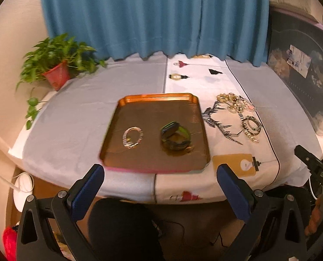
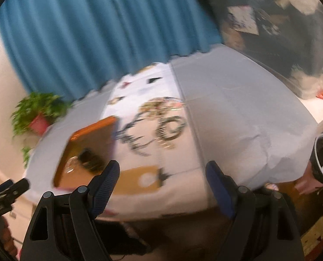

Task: Organize jewelry
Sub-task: 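Move the right tool to the clear crystal bracelet with pink heart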

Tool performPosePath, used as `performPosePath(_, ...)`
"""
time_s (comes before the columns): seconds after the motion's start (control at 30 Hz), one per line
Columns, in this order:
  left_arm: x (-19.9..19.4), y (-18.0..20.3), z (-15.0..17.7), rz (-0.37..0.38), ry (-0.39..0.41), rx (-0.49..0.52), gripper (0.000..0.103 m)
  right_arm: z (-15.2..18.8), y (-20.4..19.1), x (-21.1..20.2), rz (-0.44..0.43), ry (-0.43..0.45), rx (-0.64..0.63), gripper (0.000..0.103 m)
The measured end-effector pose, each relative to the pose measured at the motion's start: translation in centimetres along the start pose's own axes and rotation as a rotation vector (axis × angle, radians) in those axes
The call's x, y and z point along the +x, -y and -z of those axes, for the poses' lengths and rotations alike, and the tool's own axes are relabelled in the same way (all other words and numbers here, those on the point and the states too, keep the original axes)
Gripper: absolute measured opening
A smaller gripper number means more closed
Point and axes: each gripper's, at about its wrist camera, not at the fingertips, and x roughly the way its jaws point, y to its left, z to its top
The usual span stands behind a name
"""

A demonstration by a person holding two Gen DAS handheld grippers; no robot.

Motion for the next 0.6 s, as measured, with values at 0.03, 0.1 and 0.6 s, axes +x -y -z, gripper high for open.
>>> performPosePath(0.03, 0.9, 0.7, -0.6, 0.006, -0.008, 0.008, 0.102, -0.4, 0.5, 1.0, 0.015, -0.006, 0.003, 0.081)
performPosePath(0.1, 2.4, 1.9, -1.7, 0.011, -0.021, 0.023, 0.102, -1.5, 1.8, 3.5, 0.037, -0.025, 0.005, 0.081)
performPosePath(0.6, 11.4, 10.3, -6.9, 0.030, -0.077, 0.144, 0.102, -5.6, 5.1, 16.0, -0.050, -0.132, 0.030, 0.036)
